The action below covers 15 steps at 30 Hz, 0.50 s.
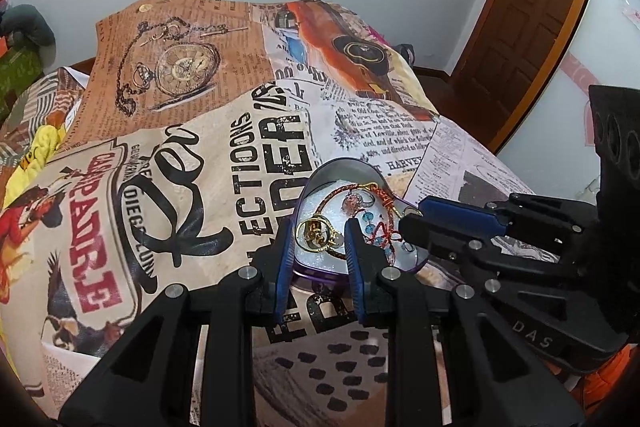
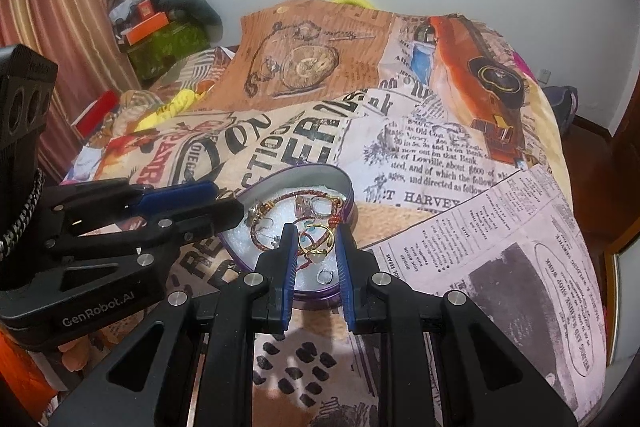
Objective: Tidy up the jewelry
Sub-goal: 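Lower the gold rings into the tin and open both grippers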
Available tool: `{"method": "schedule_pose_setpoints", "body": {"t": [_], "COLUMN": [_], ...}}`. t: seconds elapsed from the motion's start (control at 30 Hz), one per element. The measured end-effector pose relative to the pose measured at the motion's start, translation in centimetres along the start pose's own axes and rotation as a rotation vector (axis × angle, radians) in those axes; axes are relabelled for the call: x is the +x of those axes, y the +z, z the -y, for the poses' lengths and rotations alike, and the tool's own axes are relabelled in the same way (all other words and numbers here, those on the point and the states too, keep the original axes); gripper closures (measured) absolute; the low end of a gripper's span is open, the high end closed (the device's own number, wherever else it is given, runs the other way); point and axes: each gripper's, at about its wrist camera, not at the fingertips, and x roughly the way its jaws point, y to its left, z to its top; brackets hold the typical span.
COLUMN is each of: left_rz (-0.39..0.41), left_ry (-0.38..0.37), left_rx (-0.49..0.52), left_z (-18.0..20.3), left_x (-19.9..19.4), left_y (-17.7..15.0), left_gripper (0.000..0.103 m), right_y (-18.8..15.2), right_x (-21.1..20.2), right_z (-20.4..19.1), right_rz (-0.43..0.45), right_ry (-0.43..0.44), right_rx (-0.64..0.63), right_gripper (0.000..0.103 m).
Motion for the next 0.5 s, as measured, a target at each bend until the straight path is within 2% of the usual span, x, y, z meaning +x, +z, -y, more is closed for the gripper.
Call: {"method": "schedule_pose_setpoints", "body": {"t": [0.5], "left_rz": [-0.011], "left_ry": [-0.001], "left_rx": [0.003], "left_z": [0.1], "left_x": [0.2], "left_y": [0.0], "left_gripper": [0.079], "right_y": [-0.2], "right_x": [1.4], "right_z": [0.2], "right_rz": [-0.053], "right_ry": [0.013], "right_rx": [-0.007], "right_gripper": [0.086]}}
